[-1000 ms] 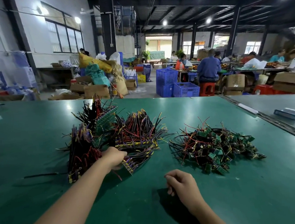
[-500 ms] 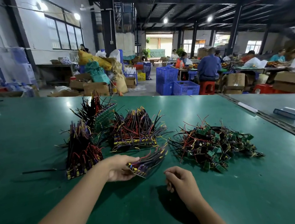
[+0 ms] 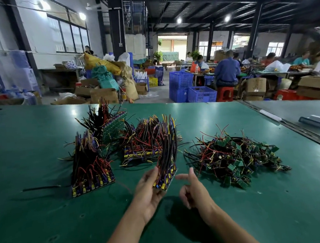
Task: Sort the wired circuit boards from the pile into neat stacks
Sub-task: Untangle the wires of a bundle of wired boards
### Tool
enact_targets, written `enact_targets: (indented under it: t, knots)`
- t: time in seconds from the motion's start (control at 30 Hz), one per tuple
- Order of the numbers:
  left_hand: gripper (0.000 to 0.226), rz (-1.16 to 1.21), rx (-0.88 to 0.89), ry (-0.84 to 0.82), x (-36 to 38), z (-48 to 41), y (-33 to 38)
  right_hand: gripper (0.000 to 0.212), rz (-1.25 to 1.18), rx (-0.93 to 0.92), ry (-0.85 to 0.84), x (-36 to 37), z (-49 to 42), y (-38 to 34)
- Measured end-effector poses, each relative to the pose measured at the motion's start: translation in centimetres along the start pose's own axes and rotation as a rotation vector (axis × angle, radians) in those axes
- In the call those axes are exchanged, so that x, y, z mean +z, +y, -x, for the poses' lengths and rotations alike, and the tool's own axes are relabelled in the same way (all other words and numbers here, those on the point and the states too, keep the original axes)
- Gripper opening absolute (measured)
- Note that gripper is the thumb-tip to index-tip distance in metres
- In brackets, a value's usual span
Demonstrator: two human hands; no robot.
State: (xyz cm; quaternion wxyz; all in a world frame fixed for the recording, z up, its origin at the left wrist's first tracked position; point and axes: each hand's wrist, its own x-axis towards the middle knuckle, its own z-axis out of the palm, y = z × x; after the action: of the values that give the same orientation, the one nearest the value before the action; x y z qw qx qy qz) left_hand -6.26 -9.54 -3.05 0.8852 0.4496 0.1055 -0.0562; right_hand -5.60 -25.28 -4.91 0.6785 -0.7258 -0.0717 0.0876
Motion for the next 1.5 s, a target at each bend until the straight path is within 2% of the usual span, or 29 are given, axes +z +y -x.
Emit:
enact_targets:
  t: [0.1,0.3,0.47,0.53,0.63,0.83,1.03,1.13,1.27,1.33,1.4,1.5]
  knots:
    - [0.026,0.020,0.068,-0.006,0.3,-0.1,-0.4,0.071,-0.107,0.043,0.046,0.6,-1.1,-0.5]
    - [0.043,-0.064,0.100,-0.011,0.1,-0.2,-0.9,0.053,-0.308,0.005,0.053,0.6,-2.0,0.2]
    - [0.045,-0.055,0.091,-0.065,0.2,0.6,-0.9,0.051,-0.302,-0.111,0.098,0.8,-1.8,0.8]
    - [0.047,-0.035,0.019,-0.061,0.2,0.9,-0.7,0.048,-0.290,-0.091,0.119,0.8,-1.8,0.7]
    - [0.049,-0.125,0.007,-0.075,0.3,1.0,-0.9,0.060,-0.224,-0.058,0.106,0.9,-1.6,0.8]
    - [0.042,-0.198,0.050,-0.072,1.0,1.4,-1.7,0.041,-0.105,-0.014,0.069,1.0,-0.8,0.4]
    - [0.043,-0.272,0.080,-0.016,0.9,1.1,-1.5,0.039,-0.061,0.048,0.003,0.6,-0.7,-0.4]
    - [0.051,-0.260,0.122,0.042,0.7,1.0,-1.1,0.037,-0.110,0.041,-0.013,0.6,-0.7,-0.4]
    - [0.061,-0.144,0.038,0.083,0.7,1.0,-1.0,0.035,-0.253,0.038,0.031,1.1,-0.8,0.0]
    - [0.057,-0.042,-0.007,0.071,0.8,1.1,-1.2,0.031,-0.316,0.049,0.118,1.1,-1.0,0.1]
    - [0.042,0.018,0.000,0.045,0.6,0.9,-1.4,0.025,-0.359,0.044,0.171,1.1,-1.1,0.1]
    - [0.029,0.026,0.073,0.047,0.3,0.6,-1.4,0.022,-0.410,0.025,0.146,1.2,-1.0,-0.1]
